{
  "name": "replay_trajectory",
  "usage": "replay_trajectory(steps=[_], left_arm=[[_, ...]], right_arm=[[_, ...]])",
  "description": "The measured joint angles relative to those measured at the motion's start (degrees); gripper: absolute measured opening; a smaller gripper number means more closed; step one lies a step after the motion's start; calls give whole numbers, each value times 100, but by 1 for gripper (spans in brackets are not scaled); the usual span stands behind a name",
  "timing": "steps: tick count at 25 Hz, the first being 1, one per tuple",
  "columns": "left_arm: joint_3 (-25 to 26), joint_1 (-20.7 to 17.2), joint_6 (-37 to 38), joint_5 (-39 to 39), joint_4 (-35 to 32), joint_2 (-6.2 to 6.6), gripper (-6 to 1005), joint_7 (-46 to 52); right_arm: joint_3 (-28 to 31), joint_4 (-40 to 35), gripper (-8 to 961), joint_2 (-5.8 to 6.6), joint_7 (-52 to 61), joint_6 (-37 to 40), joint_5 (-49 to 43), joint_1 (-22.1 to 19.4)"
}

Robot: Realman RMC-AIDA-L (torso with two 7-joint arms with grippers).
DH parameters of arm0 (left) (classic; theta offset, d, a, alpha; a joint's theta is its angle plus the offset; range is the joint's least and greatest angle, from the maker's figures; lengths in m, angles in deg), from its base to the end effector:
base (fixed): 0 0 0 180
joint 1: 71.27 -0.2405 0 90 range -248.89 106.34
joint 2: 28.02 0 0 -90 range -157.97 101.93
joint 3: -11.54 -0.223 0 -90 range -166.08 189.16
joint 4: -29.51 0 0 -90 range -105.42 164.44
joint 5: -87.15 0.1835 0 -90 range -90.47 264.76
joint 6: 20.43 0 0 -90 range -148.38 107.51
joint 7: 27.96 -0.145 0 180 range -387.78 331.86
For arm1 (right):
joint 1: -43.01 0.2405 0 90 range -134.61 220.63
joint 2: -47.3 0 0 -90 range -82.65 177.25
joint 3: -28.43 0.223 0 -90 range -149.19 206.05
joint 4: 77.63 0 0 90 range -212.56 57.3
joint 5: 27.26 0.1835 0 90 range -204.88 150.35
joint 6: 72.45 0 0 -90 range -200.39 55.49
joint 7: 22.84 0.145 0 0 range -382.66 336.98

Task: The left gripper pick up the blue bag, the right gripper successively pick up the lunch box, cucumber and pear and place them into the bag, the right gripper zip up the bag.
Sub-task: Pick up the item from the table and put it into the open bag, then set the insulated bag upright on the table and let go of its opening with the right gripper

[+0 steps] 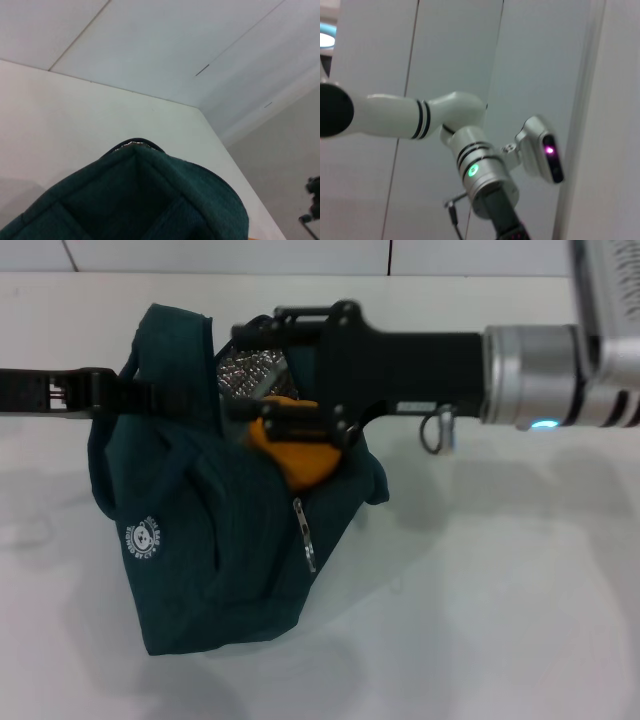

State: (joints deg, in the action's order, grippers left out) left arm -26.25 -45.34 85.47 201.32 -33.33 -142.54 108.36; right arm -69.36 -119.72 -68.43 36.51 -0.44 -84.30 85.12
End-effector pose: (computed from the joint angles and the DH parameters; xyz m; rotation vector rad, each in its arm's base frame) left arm -0.2074 0.2821 0.1019 -2.5226 -1.5355 -0.7040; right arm 0.0545 0.3068 -0.0368 -2.8111 -0.3009 1.0963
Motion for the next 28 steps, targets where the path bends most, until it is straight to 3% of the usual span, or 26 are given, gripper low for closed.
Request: replay_trajectory(steps=[11,19,28], left_arm=[[85,-19,0,0,0,0,44,0],[88,3,0,0,0,0,44,0],[140,55,0,1,0,0,44,0]], right_arm=[[1361,-247,569,188,426,325,-692,-691],[1577,-177,568,134,550,361,-1200,-892],[1489,-82,567,23,561,-243,-1559,-688]])
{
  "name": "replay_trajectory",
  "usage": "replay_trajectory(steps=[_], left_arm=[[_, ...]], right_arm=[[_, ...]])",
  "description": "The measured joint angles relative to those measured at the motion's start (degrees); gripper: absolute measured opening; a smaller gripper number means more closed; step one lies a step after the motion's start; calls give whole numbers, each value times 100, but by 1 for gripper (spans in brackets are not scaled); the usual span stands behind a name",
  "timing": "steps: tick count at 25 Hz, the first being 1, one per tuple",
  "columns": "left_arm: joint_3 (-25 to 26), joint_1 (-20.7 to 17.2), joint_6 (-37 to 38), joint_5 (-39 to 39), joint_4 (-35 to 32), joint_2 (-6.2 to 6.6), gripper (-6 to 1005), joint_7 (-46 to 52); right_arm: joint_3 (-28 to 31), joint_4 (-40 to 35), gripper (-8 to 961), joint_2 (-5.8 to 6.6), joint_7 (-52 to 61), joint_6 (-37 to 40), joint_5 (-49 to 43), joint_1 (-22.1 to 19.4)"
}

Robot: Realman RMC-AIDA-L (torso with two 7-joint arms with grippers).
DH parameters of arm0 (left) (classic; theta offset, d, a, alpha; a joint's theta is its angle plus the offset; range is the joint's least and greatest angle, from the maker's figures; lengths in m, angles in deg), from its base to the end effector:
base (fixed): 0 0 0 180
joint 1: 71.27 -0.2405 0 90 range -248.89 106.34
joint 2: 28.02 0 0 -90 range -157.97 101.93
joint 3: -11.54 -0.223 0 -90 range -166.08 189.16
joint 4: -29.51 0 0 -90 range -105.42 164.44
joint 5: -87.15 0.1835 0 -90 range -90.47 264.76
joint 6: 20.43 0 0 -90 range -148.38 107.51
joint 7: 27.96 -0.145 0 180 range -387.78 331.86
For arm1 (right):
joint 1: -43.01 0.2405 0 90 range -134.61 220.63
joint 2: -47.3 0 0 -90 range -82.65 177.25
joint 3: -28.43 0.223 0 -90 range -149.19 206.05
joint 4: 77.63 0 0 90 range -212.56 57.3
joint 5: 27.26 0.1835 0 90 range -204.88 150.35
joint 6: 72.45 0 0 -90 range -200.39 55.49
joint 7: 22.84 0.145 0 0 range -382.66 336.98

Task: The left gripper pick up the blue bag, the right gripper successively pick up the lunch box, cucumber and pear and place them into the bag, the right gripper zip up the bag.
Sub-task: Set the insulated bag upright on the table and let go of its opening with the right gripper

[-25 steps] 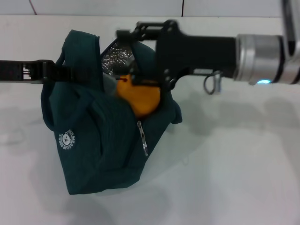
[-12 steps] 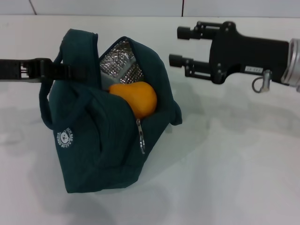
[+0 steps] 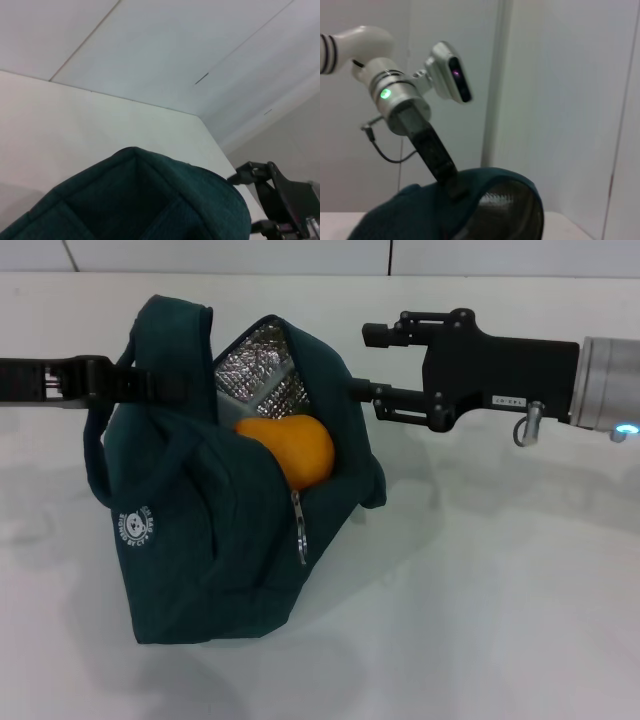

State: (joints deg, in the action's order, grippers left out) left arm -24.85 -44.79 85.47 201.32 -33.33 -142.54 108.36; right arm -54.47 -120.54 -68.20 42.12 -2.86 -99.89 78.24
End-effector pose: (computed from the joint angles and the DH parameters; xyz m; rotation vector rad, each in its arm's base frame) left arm -0.2062 0.2847 0.1056 -2.5081 -1.5244 -0.7290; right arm 0.1159 0.3312 -0.0125 -2.7073 -0.0492 0.8474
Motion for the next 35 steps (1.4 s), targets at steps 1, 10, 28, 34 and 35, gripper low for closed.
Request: replay_trajectory(steps=[1,10,28,34,35], left_arm=[[3,-6,0,0,0,0,44,0],[2,-30,-8,-1,1,0,44,-7],[-17,36,-63,-5,158,-9,44,-68],[-33,47,-62,-7,158,-28,44,-80],[-36,52,-62,-7,158,-37,44,-88]], right_arm=[[24,6,566,1,2,-37,9,0],[530,597,565,63,8,-409,-17,-122],[278,1711,563,-69,-213,-919,-251,801],[134,1786,562,-70,-225,-1141,-222,964],[109,1818,562,-70,-225,-1165,-221,990]])
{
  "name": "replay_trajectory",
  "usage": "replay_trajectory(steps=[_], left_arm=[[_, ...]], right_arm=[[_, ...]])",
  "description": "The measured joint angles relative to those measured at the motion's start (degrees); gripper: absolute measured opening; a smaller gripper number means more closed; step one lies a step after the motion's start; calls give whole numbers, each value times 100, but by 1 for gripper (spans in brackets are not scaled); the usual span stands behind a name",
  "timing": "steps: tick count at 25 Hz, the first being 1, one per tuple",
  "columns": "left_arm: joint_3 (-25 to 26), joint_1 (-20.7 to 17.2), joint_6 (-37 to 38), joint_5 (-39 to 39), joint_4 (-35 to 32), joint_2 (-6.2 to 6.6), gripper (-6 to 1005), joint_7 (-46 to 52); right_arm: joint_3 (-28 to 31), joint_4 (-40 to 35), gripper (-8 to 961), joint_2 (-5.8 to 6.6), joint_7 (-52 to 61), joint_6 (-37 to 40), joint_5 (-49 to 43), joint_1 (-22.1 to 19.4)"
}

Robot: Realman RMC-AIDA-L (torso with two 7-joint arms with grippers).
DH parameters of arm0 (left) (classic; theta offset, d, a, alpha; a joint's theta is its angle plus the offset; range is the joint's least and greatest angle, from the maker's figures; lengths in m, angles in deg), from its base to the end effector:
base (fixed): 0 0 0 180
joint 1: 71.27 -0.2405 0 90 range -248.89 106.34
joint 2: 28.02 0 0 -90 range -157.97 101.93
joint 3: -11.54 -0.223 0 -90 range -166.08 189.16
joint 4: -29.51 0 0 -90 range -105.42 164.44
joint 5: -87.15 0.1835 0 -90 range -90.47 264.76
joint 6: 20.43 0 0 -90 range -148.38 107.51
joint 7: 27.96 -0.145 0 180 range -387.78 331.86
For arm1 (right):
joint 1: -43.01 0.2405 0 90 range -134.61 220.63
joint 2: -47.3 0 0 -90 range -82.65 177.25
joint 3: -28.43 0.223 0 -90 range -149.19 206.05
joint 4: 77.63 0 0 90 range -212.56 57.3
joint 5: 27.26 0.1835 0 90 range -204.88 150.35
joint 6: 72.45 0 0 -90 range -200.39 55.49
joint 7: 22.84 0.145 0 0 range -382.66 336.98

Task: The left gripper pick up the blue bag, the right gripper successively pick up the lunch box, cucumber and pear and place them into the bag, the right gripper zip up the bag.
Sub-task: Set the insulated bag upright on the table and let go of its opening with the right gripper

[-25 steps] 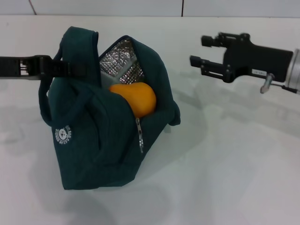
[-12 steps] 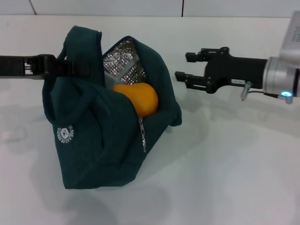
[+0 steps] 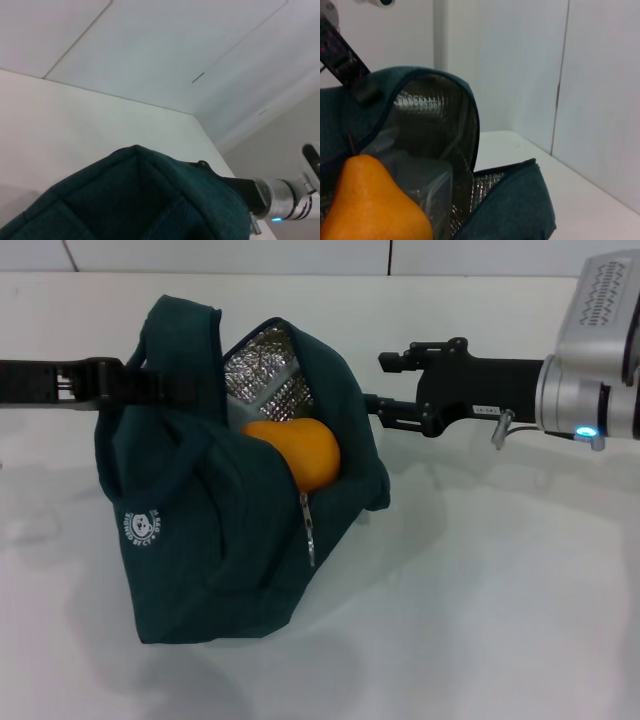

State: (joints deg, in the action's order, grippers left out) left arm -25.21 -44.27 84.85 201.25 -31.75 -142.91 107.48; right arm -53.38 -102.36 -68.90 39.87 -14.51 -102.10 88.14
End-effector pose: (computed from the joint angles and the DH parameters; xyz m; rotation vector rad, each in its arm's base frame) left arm -0.2050 0.2864 0.0995 -2.5204 -1.5282 -0.7432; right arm 0.1431 0.3615 -0.0442 -2.6913 0.1591 0.5685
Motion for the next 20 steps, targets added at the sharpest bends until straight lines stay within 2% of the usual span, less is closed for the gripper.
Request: replay_trajectory(steps=[8,15,20], left_arm=[[1,15,-4,0,38,-43,44,-60],[1,24,-9,1,74,-42,44,-78],[1,33,-9,10,78,-42,44,-79]], right_arm=[[-273,381,560,1,-65,-183,259,375],[-1203,397,559,1,-150,-663,870,588],[-1901,333,498,1,-168,-1053,1288,703]])
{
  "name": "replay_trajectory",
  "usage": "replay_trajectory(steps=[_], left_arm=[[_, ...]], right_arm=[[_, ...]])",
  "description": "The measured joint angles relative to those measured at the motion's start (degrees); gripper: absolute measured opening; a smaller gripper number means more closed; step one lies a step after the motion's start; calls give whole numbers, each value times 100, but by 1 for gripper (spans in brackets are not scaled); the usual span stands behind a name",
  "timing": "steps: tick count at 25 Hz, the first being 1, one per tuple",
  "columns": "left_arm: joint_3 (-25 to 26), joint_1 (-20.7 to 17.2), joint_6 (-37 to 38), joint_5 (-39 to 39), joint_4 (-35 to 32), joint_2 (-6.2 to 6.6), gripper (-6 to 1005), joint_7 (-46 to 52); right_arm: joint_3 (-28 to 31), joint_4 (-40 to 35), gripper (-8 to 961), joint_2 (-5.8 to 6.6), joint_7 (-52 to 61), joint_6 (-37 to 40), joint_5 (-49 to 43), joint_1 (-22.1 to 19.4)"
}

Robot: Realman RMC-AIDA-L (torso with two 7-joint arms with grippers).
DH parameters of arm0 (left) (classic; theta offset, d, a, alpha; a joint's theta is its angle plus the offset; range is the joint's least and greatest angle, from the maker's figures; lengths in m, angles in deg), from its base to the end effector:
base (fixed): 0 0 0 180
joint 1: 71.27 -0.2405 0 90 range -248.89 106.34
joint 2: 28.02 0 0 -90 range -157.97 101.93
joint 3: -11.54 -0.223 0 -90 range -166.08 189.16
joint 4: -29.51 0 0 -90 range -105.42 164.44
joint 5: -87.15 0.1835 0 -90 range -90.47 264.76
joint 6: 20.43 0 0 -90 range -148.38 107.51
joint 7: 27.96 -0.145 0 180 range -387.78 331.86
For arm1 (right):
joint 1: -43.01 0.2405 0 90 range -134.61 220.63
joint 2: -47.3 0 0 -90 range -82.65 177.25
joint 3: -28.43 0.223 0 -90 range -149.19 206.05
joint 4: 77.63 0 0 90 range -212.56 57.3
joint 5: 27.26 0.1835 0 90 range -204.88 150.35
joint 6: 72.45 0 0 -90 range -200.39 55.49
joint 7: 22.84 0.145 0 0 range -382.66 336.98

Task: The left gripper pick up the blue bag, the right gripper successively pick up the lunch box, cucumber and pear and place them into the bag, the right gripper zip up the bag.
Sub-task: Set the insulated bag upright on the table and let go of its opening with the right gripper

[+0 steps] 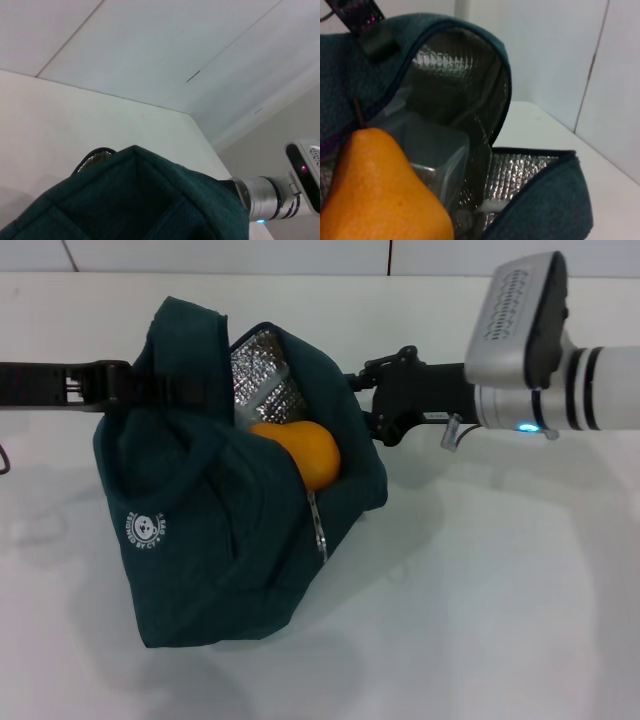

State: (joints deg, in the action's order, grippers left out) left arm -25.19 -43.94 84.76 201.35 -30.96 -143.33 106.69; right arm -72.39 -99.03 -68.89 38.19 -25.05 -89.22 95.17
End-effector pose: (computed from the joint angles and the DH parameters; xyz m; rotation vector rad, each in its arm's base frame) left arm -0.2037 0.2866 0.0954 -2.5328 -1.5251 -0.7531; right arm 0.1224 0.3681 -0.0738 -2.7384 0.0390 0.3978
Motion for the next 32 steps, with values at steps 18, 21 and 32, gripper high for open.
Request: replay_trajectory(steps=[18,21,32], left_arm=[[38,-101,8,7,6,50,45,-44],[38,-91,10,5,18,55,45,-44],[35,-103,18,-6,18,99,45,-22]], right_arm=[[-199,-1110,74,23,-282,-177,169,-558],[-169,-1550,70,62,-284,-247,159,-873],[121,-2858,67,67,-251,-919,-442,-1985]])
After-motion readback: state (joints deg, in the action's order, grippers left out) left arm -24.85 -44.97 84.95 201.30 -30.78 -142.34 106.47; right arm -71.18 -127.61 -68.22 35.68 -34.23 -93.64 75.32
